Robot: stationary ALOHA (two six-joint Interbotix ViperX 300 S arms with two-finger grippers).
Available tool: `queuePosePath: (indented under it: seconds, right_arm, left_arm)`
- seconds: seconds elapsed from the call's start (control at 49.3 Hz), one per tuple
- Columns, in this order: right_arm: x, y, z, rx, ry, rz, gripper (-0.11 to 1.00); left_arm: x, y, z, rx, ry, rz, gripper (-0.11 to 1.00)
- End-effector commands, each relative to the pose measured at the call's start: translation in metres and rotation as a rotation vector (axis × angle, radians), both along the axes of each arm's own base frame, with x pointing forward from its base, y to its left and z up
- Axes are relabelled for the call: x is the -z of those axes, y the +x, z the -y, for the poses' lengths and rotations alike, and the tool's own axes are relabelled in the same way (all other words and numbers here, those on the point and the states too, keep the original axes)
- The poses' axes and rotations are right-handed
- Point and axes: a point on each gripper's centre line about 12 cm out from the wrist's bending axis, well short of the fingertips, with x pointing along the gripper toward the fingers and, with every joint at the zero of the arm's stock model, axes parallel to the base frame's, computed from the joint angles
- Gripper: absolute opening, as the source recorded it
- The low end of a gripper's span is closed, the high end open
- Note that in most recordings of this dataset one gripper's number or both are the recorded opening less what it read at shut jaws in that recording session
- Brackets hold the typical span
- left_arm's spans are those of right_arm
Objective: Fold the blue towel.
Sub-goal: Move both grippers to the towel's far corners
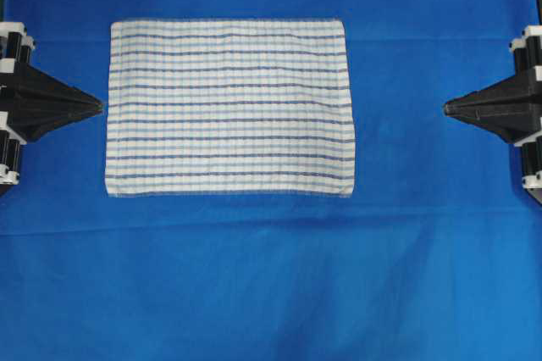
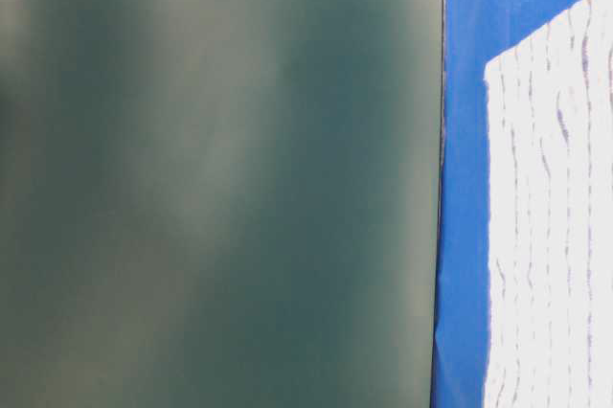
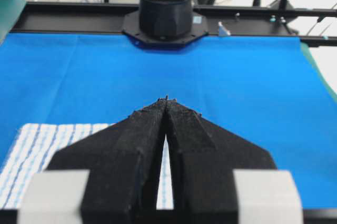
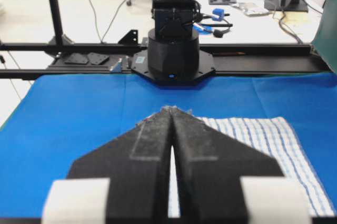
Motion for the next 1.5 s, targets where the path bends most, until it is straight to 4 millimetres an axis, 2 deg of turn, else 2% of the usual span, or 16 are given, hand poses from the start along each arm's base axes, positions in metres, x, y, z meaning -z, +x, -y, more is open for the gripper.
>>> queuePosePath:
  seconds: [0.0,0.122,0.264,0.426,0.65,0.711,0.792,0.934,1.015,1.056,1.177,1.259,1.482]
  right_arm:
    - [-0.011,0.004,0.0,0.0,0.003,0.025,0.0]
    - [-0.012,0.008,0.004,0.019,0.003,0.006,0.0]
    - [-0.005,0.017,0.02,0.091,0.011,-0.046,0.0]
    - [0.011,0.029,0.047,0.206,0.046,-0.121,0.0]
    - [0.044,0.045,0.09,0.356,0.102,-0.261,0.0]
    - [0.054,0.052,0.1,0.384,0.114,-0.305,0.01]
    - [0.066,0.062,0.114,0.417,0.129,-0.36,0.06]
    - [0.09,0.08,0.14,0.467,0.146,-0.452,0.47]
    - [0.103,0.088,0.151,0.482,0.15,-0.496,0.66]
    - [0.108,0.091,0.156,0.487,0.15,-0.515,0.69]
    - [0.125,0.098,0.17,0.505,0.156,-0.564,0.63]
    - [0.136,0.1,0.177,0.515,0.161,-0.593,0.63]
    - [0.161,0.109,0.187,0.512,0.164,-0.66,0.63]
  left_arm:
    - [-0.006,0.005,-0.001,-0.008,-0.042,0.006,0.0]
    - [-0.003,0.006,-0.004,-0.018,-0.041,-0.003,0.0]
    - [0.003,0.008,-0.015,-0.072,-0.043,-0.035,0.0]
    - [0.015,0.011,-0.034,-0.165,-0.049,-0.092,0.0]
    - [0.042,0.012,-0.061,-0.287,-0.069,-0.191,0.02]
    - [0.048,0.012,-0.069,-0.324,-0.077,-0.22,0.1]
    - [0.06,0.01,-0.082,-0.381,-0.096,-0.284,0.3]
    - [0.085,0.004,-0.103,-0.472,-0.141,-0.43,0.73]
    - [0.098,0.0,-0.112,-0.513,-0.17,-0.501,0.89]
    - [0.103,-0.002,-0.116,-0.529,-0.178,-0.529,0.9]
    - [0.118,-0.005,-0.128,-0.573,-0.199,-0.59,0.89]
    - [0.128,-0.006,-0.134,-0.595,-0.218,-0.634,0.89]
    - [0.159,-0.007,-0.154,-0.656,-0.26,-0.698,0.89]
